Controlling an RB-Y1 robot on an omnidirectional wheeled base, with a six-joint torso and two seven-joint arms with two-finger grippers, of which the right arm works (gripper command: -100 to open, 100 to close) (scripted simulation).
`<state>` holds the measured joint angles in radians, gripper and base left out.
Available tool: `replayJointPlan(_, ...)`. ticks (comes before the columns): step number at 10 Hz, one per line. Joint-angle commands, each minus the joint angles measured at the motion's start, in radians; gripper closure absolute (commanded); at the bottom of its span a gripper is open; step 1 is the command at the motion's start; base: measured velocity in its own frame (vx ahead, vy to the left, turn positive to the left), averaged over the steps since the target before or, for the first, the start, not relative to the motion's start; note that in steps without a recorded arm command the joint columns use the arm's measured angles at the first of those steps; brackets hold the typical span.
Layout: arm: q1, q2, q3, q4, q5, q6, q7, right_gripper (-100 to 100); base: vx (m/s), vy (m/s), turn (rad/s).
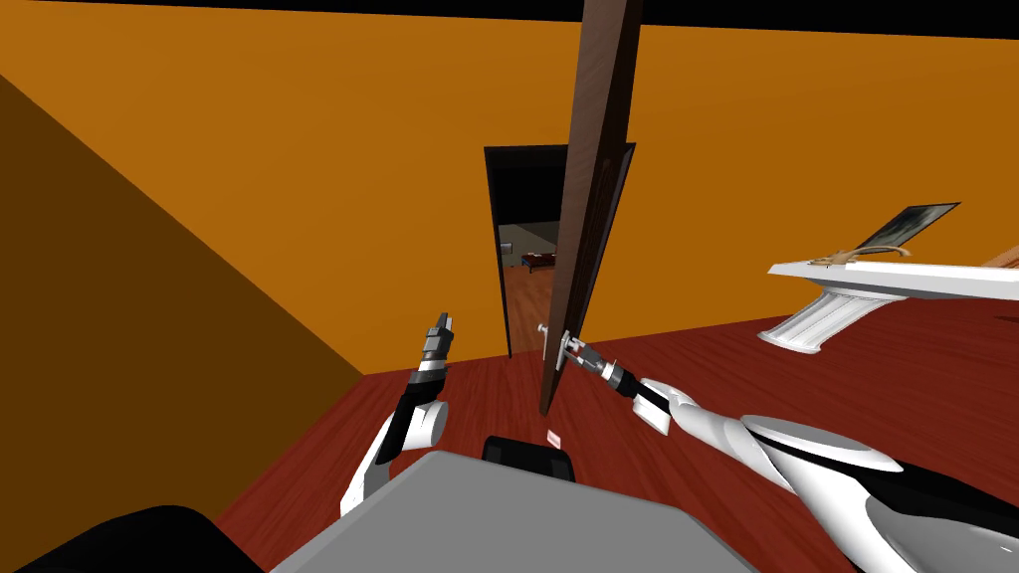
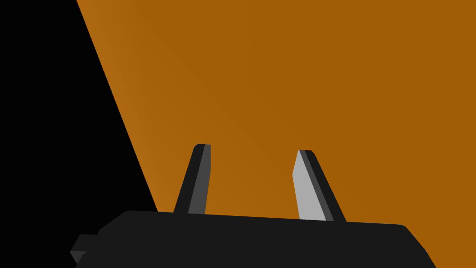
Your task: Pull the door open
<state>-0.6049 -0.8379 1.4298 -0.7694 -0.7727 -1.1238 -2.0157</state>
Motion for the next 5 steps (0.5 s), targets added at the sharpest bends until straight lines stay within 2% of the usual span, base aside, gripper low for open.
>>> replayJointPlan(1,0.033,0.005,0.023,-0.050,0.010,0.014,0.019,100,0.008,0.008,-0.003)
replayJointPlan(2,0.033,0.005,0.023,-0.077,0.010,0.014,0.019,100,0.025,-0.005,-0.030)
replayJointPlan(5,0.033,0.005,0.023,-0.077,0.010,0.014,0.019,100,0.000,-0.008,0.003)
